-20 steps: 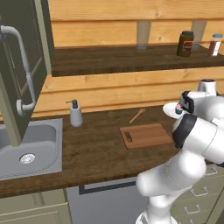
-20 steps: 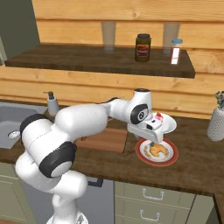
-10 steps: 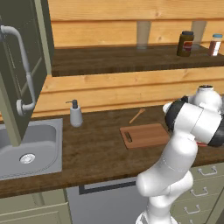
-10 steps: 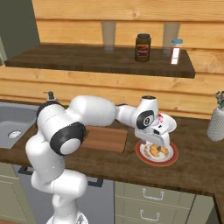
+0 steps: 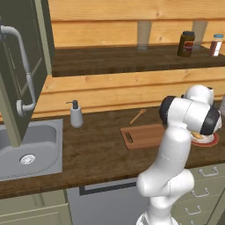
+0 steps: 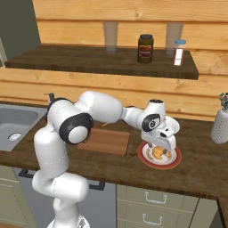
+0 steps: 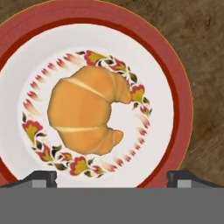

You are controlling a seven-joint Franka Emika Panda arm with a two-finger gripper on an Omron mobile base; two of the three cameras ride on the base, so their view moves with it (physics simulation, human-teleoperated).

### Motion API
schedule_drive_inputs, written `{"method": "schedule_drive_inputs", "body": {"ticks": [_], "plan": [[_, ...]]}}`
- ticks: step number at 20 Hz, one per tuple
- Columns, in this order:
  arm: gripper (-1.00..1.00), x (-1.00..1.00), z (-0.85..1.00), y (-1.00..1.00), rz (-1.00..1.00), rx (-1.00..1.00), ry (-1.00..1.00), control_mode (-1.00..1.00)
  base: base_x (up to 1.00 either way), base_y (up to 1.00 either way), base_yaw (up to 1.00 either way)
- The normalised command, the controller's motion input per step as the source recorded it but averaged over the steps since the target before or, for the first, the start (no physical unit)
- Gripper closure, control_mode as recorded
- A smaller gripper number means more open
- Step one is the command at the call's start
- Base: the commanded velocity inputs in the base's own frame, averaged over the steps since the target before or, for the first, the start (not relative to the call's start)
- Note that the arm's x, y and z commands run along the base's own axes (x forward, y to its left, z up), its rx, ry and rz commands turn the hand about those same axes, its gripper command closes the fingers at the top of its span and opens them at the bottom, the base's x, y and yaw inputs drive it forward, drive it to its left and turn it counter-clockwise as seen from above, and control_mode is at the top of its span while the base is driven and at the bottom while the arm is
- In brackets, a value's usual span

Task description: From the different types of pastries on the counter, select a croissant and place it on the cutting board. Then retrieve a jar of jam from the cabinet and place it alongside the croissant on the cutting board.

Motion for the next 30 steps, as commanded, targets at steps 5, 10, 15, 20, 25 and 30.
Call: {"method": "schedule_drive_inputs", "body": {"ticks": [5, 10, 15, 20, 25, 30], "plan": [[-1.0, 0.25, -0.13, 0.0, -0.02, 0.0, 0.0, -1.0, 0.0, 0.0, 0.0], [-1.0, 0.12, -0.29, 0.0, -0.02, 0.0, 0.0, -1.0, 0.0, 0.0, 0.0], [-1.0, 0.09, -0.27, -0.03, -0.02, 0.0, 0.0, -1.0, 0.0, 0.0, 0.0], [-1.0, 0.09, -0.25, 0.0, -0.02, 0.0, 0.0, -1.0, 0.0, 0.0, 0.0], [1.0, 0.07, -0.27, 0.0, -0.03, 0.0, 0.0, -1.0, 0.0, 0.0, 0.0], [1.0, 0.03, -0.2, 0.0, -0.04, 0.0, 0.0, -1.0, 0.0, 0.0, 0.0]]}}
